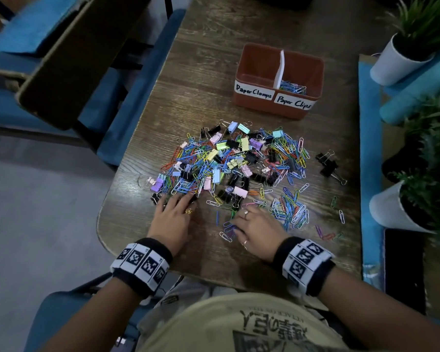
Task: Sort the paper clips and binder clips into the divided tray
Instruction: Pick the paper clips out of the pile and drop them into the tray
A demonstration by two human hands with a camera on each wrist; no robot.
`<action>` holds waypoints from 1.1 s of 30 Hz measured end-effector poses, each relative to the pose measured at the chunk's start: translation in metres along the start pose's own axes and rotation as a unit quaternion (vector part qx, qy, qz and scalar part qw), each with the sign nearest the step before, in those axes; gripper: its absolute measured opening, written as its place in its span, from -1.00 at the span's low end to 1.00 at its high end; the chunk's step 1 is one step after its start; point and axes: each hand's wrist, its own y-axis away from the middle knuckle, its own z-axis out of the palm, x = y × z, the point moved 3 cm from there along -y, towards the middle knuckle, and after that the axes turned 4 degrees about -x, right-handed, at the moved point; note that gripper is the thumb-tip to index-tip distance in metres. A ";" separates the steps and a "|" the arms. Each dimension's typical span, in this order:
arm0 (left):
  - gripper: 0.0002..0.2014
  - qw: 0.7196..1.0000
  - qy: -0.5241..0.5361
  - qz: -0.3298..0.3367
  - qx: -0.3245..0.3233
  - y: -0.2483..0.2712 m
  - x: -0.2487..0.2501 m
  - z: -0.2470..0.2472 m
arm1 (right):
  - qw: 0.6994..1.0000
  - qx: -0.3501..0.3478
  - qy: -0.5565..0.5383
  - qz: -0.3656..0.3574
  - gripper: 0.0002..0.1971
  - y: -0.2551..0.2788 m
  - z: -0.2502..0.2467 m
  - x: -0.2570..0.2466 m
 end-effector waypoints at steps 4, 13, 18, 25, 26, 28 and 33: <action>-0.74 0.998 0.009 0.009 0.063 -0.001 0.006 -0.006 | 0.999 0.019 -0.036 -0.031 -0.72 -0.012 0.004 -0.010; -0.53 0.995 0.064 0.074 -0.035 -0.017 0.050 -0.001 | 0.993 0.039 -0.067 0.089 -0.62 -0.006 -0.027 0.030; -0.46 0.996 0.030 0.084 -0.022 -0.013 0.058 0.000 | 0.993 -0.059 -0.022 0.104 -0.44 -0.030 -0.029 0.041; -0.50 0.985 0.134 0.112 -0.010 -0.013 0.043 0.003 | 0.992 -0.046 -0.065 0.096 -0.45 0.008 -0.013 0.044; -0.49 0.985 0.140 0.095 -0.025 -0.017 0.041 0.004 | 0.992 -0.050 -0.069 0.088 -0.45 0.013 -0.008 0.044; -0.44 0.988 0.121 0.089 -0.043 -0.021 0.042 0.003 | 0.994 -0.043 -0.074 0.070 -0.45 0.024 -0.002 0.044; -0.48 0.993 0.033 0.082 -0.073 -0.018 0.055 0.003 | 0.992 -0.004 -0.085 0.098 -0.46 0.015 -0.015 0.033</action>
